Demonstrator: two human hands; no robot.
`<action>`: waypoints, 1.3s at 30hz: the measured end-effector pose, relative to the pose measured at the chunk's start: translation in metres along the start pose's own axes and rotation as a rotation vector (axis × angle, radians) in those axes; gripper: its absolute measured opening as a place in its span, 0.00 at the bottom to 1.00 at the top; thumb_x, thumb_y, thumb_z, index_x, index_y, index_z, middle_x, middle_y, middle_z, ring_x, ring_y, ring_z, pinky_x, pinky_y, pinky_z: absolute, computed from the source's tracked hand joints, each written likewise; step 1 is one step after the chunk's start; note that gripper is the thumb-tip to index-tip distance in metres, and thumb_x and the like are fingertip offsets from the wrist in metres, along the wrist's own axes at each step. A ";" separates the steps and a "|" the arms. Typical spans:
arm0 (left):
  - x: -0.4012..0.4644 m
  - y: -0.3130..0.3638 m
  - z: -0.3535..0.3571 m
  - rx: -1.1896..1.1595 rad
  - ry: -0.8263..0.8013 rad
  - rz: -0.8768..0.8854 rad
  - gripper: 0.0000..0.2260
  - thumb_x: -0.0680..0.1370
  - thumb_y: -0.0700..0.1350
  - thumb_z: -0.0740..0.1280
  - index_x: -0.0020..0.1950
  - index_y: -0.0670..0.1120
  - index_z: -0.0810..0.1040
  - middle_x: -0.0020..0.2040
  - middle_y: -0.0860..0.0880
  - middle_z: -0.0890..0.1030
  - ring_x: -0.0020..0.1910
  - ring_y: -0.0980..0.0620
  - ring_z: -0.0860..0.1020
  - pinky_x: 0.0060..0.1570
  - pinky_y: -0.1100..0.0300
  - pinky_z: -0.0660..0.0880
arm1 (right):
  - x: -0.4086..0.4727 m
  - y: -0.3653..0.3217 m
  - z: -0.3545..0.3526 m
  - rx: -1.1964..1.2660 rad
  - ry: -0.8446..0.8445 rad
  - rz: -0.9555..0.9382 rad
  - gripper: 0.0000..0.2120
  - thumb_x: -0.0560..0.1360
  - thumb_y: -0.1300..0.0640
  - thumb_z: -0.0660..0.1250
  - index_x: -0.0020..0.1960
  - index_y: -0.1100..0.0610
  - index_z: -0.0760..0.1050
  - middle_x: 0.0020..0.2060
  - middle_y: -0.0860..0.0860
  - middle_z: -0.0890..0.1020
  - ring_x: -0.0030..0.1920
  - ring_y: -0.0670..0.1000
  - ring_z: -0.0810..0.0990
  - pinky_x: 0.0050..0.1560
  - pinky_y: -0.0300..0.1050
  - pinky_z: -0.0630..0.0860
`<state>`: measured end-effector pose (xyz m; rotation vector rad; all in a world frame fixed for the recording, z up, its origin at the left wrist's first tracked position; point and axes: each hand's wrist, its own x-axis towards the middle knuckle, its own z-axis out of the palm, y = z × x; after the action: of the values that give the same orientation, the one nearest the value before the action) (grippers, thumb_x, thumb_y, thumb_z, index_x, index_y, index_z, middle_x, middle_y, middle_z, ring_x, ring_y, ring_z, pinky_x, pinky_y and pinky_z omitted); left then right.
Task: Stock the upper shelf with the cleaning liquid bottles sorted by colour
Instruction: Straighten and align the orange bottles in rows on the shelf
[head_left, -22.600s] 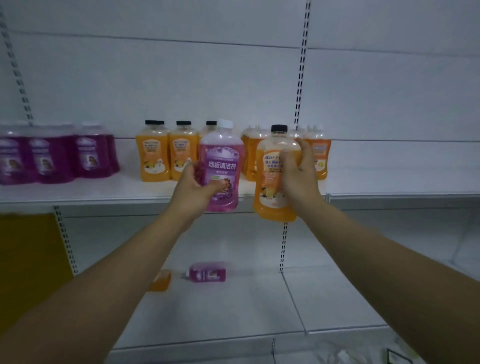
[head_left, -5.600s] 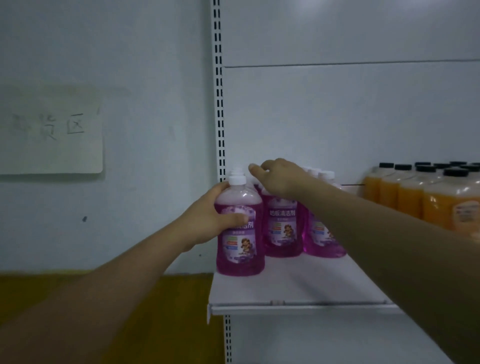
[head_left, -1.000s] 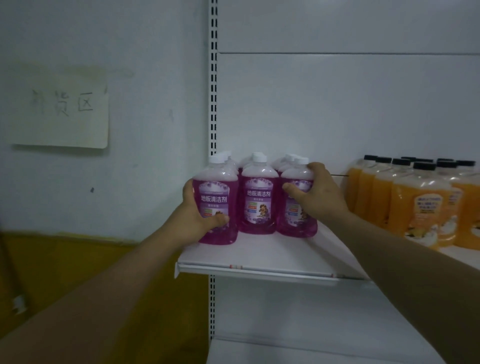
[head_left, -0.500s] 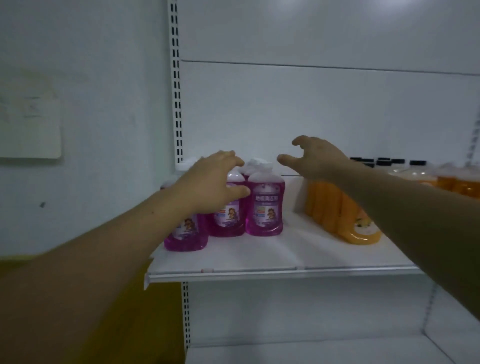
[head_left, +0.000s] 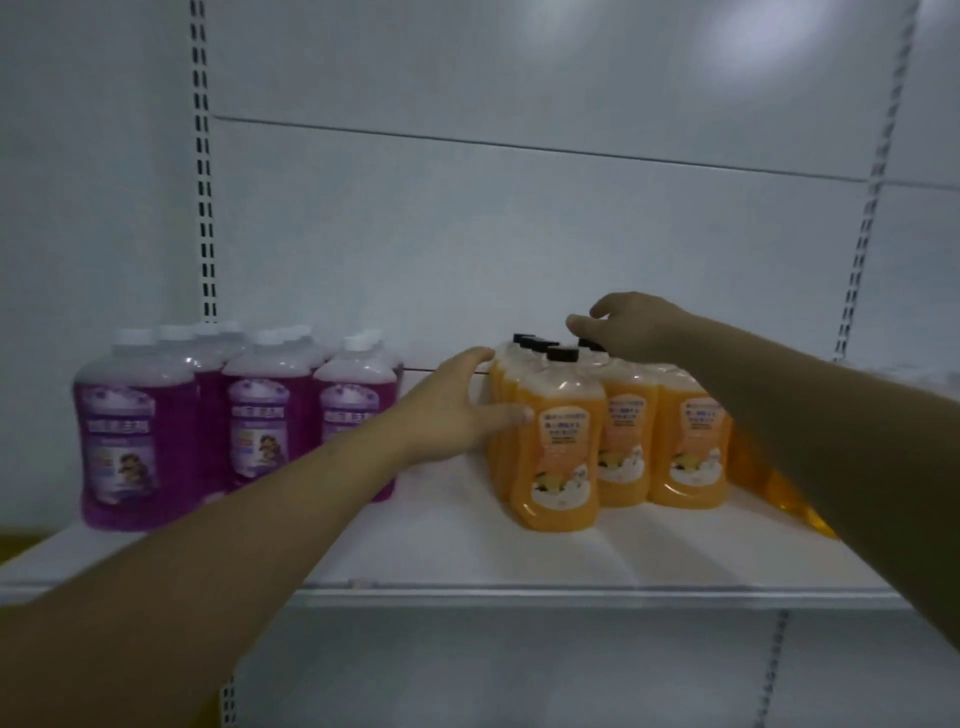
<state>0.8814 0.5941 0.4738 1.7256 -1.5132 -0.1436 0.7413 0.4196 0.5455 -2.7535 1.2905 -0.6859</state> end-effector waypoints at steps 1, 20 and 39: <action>0.003 0.006 0.010 -0.082 -0.011 -0.015 0.33 0.74 0.48 0.71 0.74 0.50 0.59 0.56 0.62 0.70 0.49 0.73 0.71 0.39 0.80 0.66 | 0.004 0.007 0.002 -0.011 -0.028 -0.012 0.33 0.78 0.34 0.53 0.74 0.57 0.65 0.72 0.55 0.69 0.70 0.57 0.67 0.67 0.52 0.64; 0.028 0.000 0.074 -0.322 0.014 -0.158 0.47 0.71 0.38 0.73 0.75 0.57 0.43 0.56 0.54 0.76 0.52 0.57 0.78 0.47 0.59 0.78 | 0.016 0.043 0.046 0.245 -0.028 -0.136 0.32 0.77 0.34 0.53 0.75 0.51 0.61 0.73 0.54 0.64 0.69 0.59 0.68 0.66 0.58 0.69; 0.031 -0.007 0.079 -0.282 0.061 -0.164 0.46 0.69 0.42 0.76 0.75 0.55 0.47 0.55 0.55 0.77 0.52 0.57 0.78 0.49 0.59 0.77 | 0.006 0.038 0.044 0.177 0.022 -0.301 0.25 0.79 0.38 0.53 0.69 0.49 0.71 0.70 0.52 0.70 0.69 0.55 0.66 0.65 0.52 0.64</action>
<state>0.8500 0.5280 0.4299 1.6090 -1.2411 -0.3681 0.7350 0.3831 0.5010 -2.8233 0.7793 -0.8051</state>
